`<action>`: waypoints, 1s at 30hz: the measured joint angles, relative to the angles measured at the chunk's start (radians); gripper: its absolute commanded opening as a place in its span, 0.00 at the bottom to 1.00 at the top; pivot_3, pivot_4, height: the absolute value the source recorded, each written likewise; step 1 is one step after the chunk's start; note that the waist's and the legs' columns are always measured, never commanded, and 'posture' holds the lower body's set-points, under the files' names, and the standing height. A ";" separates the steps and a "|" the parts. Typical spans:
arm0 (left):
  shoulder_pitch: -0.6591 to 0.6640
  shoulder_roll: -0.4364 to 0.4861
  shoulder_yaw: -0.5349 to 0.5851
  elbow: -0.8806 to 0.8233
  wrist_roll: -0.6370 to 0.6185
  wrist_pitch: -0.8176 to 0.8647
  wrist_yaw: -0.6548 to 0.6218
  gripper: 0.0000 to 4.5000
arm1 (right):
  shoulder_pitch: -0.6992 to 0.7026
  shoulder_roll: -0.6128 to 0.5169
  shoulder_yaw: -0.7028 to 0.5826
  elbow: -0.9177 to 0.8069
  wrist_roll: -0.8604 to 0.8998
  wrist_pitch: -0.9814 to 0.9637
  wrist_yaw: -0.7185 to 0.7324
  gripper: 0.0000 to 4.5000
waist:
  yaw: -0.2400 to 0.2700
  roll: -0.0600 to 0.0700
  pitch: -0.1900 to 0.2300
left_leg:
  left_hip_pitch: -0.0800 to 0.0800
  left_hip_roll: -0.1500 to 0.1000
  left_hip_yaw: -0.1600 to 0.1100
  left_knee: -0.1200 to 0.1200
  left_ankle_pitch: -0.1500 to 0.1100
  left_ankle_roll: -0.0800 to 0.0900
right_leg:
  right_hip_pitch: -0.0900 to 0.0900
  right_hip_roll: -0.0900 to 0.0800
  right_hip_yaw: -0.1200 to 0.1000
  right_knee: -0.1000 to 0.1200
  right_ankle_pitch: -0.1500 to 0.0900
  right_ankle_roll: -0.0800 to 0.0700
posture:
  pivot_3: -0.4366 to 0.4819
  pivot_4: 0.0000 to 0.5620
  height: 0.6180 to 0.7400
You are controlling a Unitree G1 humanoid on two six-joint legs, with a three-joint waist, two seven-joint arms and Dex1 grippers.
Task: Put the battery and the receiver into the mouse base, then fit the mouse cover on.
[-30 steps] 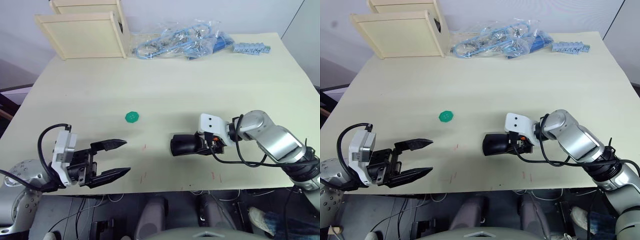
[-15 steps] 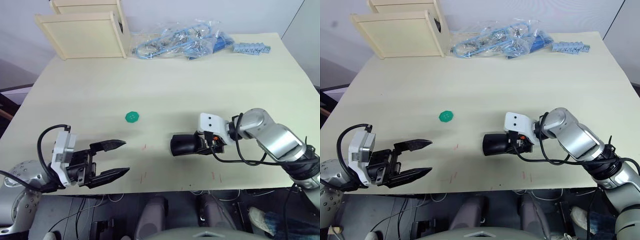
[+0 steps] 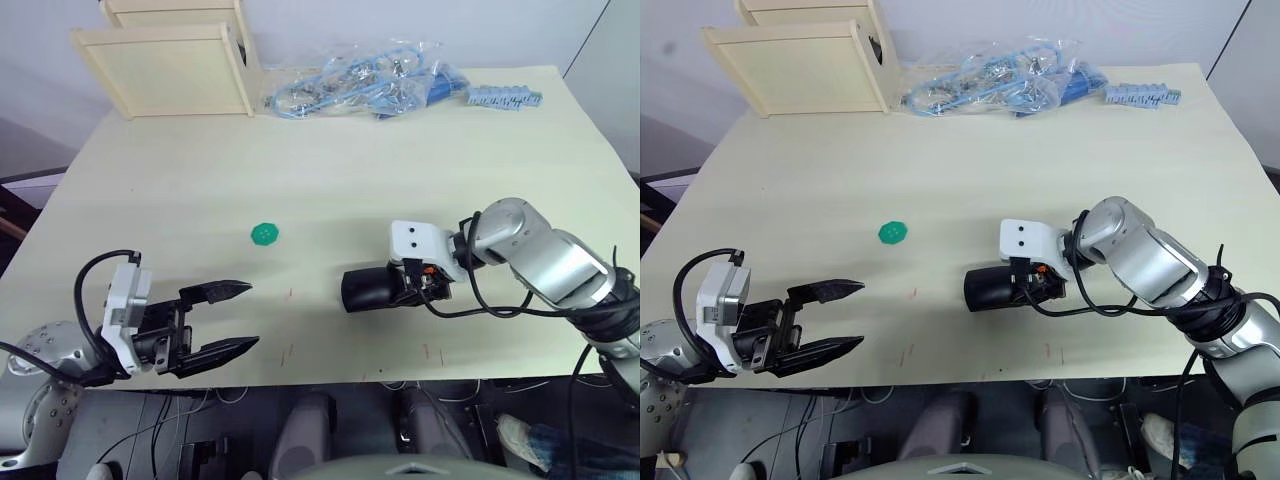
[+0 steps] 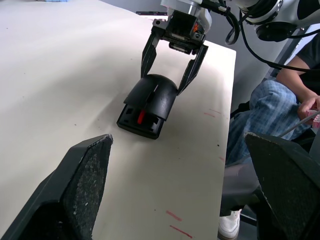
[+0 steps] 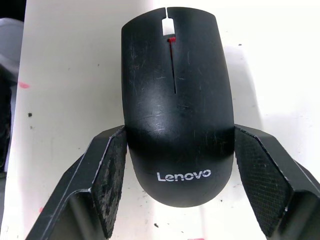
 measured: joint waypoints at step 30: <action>-0.003 -0.016 -0.017 0.003 0.016 -0.009 0.003 1.00 | -0.198 0.024 0.183 0.028 0.012 0.199 -0.010 0.74 | -0.001 0.000 0.000 | 0.000 0.000 0.000 0.000 0.000 0.000 | 0.000 0.000 0.000 0.000 0.000 0.000 | 0.48 0.27 1.00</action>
